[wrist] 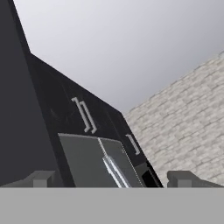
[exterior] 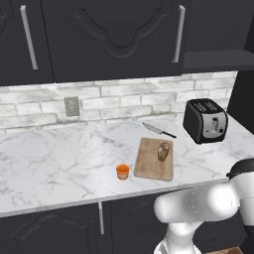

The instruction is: Pick the bread, place it on the cutting board, pick the jam, place it on the counter, and close the cabinet.

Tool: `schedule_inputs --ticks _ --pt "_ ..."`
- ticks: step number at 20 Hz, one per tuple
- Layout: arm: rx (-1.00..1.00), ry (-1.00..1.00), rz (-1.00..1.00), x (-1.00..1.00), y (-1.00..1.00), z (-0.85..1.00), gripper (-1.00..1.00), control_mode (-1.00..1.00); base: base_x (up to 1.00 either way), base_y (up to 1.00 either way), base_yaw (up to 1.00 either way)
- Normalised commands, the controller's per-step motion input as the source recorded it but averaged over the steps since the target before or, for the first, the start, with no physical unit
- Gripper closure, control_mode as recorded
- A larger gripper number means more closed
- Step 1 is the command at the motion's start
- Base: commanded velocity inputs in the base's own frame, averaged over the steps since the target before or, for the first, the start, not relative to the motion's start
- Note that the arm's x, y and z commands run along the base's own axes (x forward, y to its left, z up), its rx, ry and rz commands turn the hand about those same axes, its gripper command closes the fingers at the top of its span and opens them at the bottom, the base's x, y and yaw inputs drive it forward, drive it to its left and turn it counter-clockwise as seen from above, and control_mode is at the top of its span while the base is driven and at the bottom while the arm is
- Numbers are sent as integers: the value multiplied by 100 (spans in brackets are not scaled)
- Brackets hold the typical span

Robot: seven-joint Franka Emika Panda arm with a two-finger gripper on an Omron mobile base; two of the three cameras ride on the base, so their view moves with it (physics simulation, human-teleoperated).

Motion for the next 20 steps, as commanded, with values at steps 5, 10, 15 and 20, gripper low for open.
schedule_inputs --ticks 5,10,15,20 --pt "0 10 8 -5 -17 0 -100 -100 0 0 0" --pt "0 12 18 0 -15 0 -100 -100 0 0 0" --pt "0 11 19 0 -13 0 -100 -100 0 0 0" --pt "0 12 21 0 -13 0 -100 -100 0 0 0"
